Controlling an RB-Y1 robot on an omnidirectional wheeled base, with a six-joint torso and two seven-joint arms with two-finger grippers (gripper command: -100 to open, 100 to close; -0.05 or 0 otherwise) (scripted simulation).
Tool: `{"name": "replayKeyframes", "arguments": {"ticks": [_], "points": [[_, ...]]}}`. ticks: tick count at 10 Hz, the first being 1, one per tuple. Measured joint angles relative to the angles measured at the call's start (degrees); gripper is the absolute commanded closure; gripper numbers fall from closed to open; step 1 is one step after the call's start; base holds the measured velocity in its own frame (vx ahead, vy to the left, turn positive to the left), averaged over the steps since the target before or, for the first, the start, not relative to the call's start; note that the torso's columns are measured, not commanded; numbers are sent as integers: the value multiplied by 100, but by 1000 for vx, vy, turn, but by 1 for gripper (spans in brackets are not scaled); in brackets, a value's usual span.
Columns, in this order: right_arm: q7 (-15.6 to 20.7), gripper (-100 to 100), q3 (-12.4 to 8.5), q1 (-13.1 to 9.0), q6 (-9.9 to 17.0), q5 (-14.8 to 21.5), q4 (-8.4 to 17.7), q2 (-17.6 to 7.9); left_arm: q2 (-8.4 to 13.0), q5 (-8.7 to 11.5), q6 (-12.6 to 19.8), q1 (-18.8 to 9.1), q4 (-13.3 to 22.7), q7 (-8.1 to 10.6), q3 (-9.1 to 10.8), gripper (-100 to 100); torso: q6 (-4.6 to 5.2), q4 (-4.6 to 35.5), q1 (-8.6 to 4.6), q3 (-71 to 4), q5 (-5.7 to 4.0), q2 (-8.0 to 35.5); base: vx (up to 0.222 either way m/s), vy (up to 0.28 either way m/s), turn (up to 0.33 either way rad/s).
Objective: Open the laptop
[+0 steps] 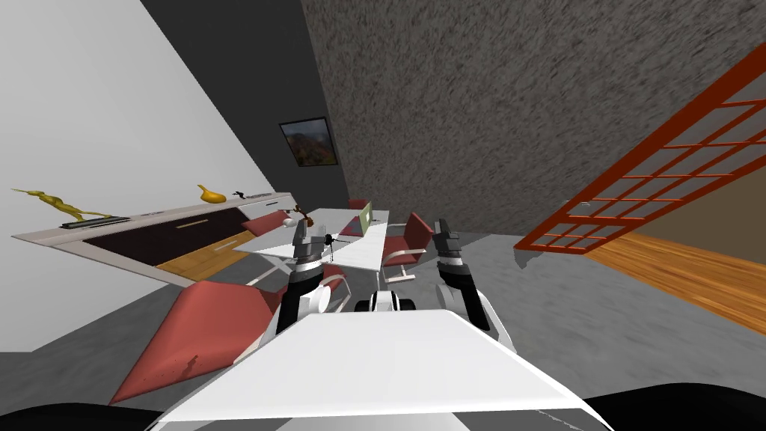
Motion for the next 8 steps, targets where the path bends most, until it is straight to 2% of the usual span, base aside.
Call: {"name": "replayKeyframes", "arguments": {"ticks": [4, 8], "points": [[0, 0, 0, 0, 0, 0, 0, 0, 560, -35, 251, -181, 179, 2, 141, -100, 0, 23, -2, -32, -1, 19, -10, 11, -103], [0, 0, 0, 0, 0, 0, 0, 0, 980, -137, 612, -410, 611, -12, 361, -100, -1, 23, -2, -32, 0, 19, -18, 21, -195]]}}
